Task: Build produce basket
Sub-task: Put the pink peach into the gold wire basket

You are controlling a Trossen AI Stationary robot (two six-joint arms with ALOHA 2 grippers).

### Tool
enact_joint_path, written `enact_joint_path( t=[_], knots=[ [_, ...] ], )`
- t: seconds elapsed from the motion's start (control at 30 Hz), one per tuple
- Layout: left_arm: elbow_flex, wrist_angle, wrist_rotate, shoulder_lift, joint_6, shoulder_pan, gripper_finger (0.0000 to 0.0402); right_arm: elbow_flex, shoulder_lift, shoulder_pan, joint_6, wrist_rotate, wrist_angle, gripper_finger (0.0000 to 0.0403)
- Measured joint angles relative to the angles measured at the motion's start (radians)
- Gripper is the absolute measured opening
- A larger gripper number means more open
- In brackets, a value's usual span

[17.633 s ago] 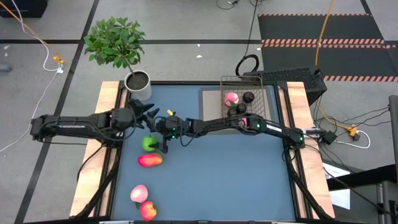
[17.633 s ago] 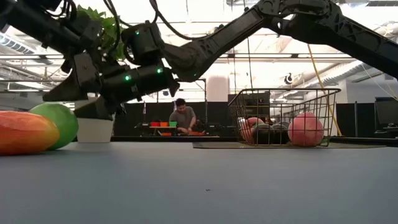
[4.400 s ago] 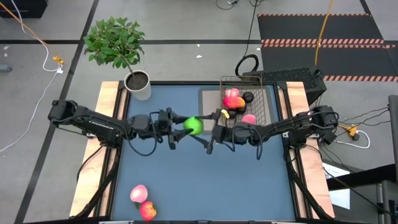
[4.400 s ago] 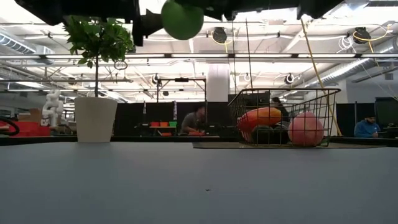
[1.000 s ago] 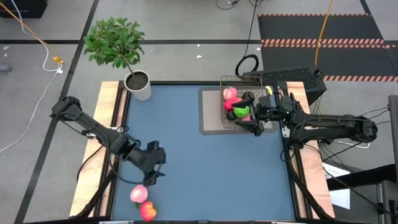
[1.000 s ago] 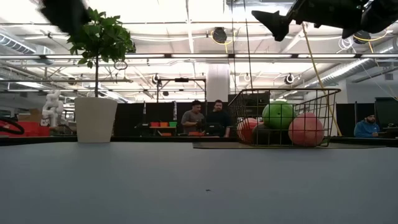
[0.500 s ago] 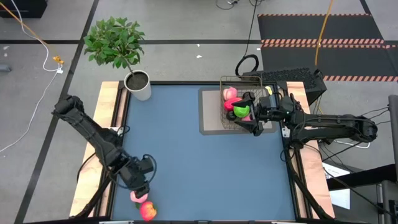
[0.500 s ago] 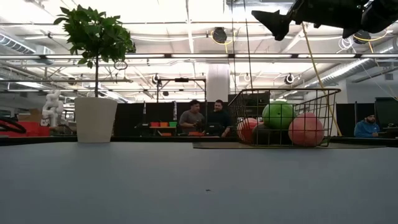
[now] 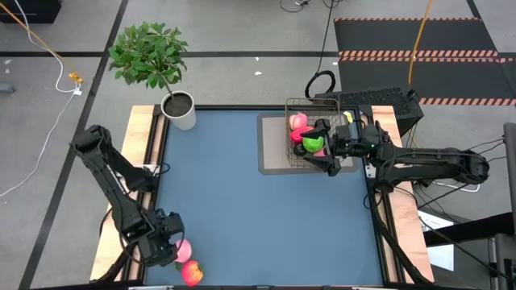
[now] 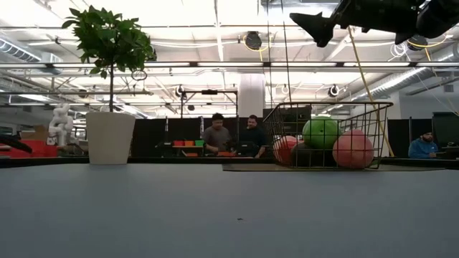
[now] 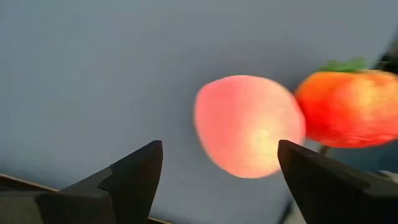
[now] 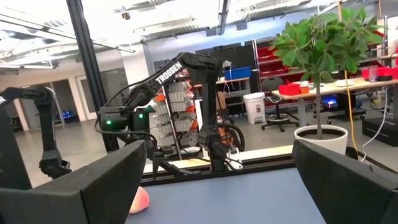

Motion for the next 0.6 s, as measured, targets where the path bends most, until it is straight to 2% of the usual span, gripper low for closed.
enact_joint_path(
  t=[0.17,0.27,0.37,0.6],
  knots=[
    [-0.009,0.012,0.000,0.037,0.042,-0.014,0.0317,0.000,0.026,0.000,0.000,0.003,0.000,0.0400],
    [-0.009,0.015,-0.004,0.038,0.079,-0.016,0.0321,0.000,0.051,0.000,-0.003,0.049,0.000,0.0400],
    [-0.009,0.015,-0.033,0.038,0.105,-0.016,0.0328,0.000,0.082,0.000,-0.019,0.101,-0.001,0.0400],
    [-0.009,0.010,-0.103,0.039,0.127,-0.015,0.0342,0.000,0.126,0.000,-0.021,0.099,0.032,0.0400]
  ],
)
